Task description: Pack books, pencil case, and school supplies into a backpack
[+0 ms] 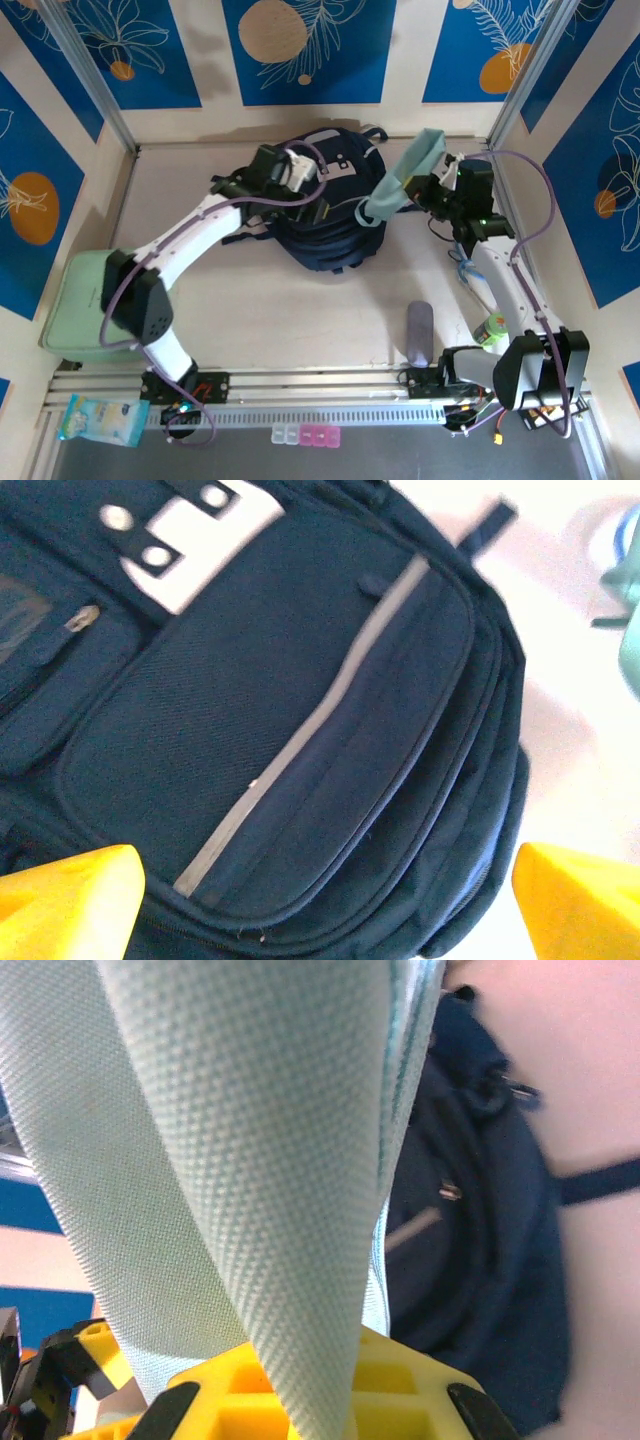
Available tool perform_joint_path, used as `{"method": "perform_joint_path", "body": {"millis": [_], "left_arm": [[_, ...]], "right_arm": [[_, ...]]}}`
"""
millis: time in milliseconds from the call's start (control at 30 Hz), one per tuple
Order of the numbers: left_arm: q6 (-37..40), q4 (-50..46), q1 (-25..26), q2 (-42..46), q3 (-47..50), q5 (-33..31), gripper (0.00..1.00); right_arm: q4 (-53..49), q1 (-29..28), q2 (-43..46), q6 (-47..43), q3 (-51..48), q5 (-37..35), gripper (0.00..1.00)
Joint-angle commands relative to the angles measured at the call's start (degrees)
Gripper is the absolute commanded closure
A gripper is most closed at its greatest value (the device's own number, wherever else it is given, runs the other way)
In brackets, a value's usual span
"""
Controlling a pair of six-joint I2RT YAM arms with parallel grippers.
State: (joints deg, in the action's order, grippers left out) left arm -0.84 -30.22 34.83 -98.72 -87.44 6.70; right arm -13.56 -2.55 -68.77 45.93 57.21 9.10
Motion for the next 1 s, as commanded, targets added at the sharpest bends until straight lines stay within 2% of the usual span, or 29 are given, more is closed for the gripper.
{"method": "perform_joint_path", "body": {"millis": [0,100,233,367,567,633,767,967], "left_arm": [[15.46,-8.12,2.92,-4.41,-5.69,-4.84,0.06],[21.52,-12.98,5.08,-8.22,-9.78,-9.44,0.07],[23.69,-18.52,5.53,-14.25,-15.32,-11.51,0.13],[23.80,-21.93,5.63,-19.68,-20.36,-11.86,0.19],[23.80,-22.70,5.63,-24.13,-24.70,-13.47,0.36],[23.72,-22.69,5.60,-25.01,-25.49,-13.68,0.38],[20.46,-24.82,5.69,-27.85,-29.29,-18.24,0.43],[19.48,-25.91,5.73,-29.38,-30.72,-18.33,0.48]], "right_arm": [[-5.02,2.88,1.68,2.16,-1.45,0.28,0.97],[-4.51,4.58,2.70,3.50,-2.92,1.43,0.97],[-4.02,5.27,3.58,4.33,-3.86,1.10,0.97],[-3.76,5.71,3.57,4.74,-3.89,1.66,0.97],[-3.71,5.97,3.91,4.74,-4.28,1.97,0.96],[-3.22,5.97,4.29,5.11,-4.79,1.91,0.96],[-1.18,5.98,6.16,5.51,-6.68,1.24,0.96],[-0.91,6.15,6.97,5.54,-6.98,0.90,0.96]]}}
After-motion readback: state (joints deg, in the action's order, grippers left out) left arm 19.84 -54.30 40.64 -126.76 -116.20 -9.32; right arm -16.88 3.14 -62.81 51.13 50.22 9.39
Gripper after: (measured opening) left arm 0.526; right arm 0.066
